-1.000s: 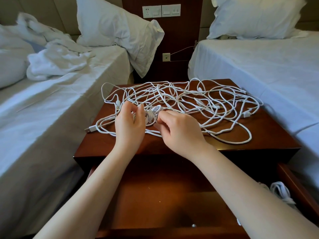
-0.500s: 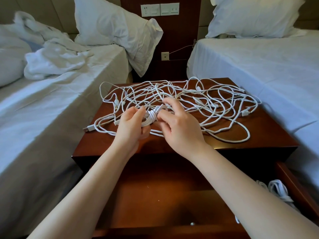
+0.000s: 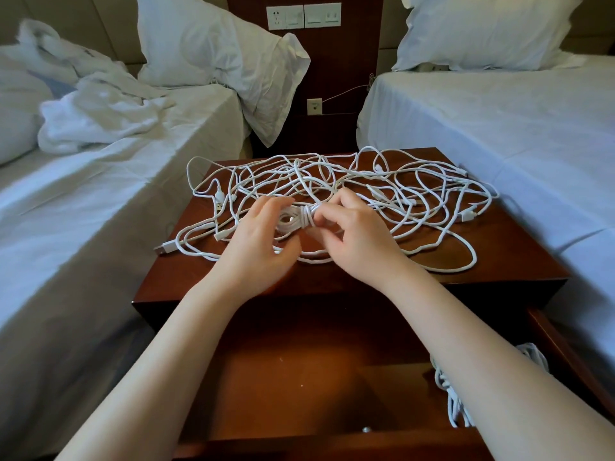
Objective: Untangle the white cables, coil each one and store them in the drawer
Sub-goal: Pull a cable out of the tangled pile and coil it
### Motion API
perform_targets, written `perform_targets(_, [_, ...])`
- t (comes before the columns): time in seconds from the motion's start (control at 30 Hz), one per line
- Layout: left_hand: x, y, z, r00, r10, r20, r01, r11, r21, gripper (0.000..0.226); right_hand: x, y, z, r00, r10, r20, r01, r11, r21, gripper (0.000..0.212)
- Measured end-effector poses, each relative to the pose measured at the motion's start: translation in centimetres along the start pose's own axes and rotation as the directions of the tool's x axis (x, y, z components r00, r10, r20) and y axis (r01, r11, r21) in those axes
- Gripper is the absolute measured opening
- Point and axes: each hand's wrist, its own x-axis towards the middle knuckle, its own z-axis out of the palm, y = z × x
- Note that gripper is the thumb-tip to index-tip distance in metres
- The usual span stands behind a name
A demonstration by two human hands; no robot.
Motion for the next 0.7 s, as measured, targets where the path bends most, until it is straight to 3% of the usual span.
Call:
perform_targets(0.07, [0.0, -0.5, 0.2, 0.994, 0.1, 0.047, -0.104, 0.989, 0.104, 0.058, 0.0, 0.1, -0.3, 1.0, 0.016, 0.012, -0.016, 1.0, -0.023, 0.01])
perform_targets(0.2, [0.1, -0.9, -0.2, 0.982, 0.186, 0.037, -0.189, 0.972, 0.143, 0.042, -0.1, -0.1, -0.4, 0.999, 0.032, 0.036, -0.03, 0.999, -0.037, 0.01])
perform_targets(0.5, [0.2, -0.7, -0.1, 0.978, 0.198, -0.072, -0.196, 0.98, 0.04, 0.028, 0.1, -0.7, -0.4, 0.997, 0.074, -0.005, -0.073, 0.989, 0.131, 0.009])
perform_targets(0.7, [0.2, -0.3, 0.0, 0.979, 0.165, -0.117, -0.167, 0.986, -0.004, 0.038, 0.3, -0.6, -0.2, 1.0, -0.008, -0.03, 0.009, 0.999, 0.044, 0.01])
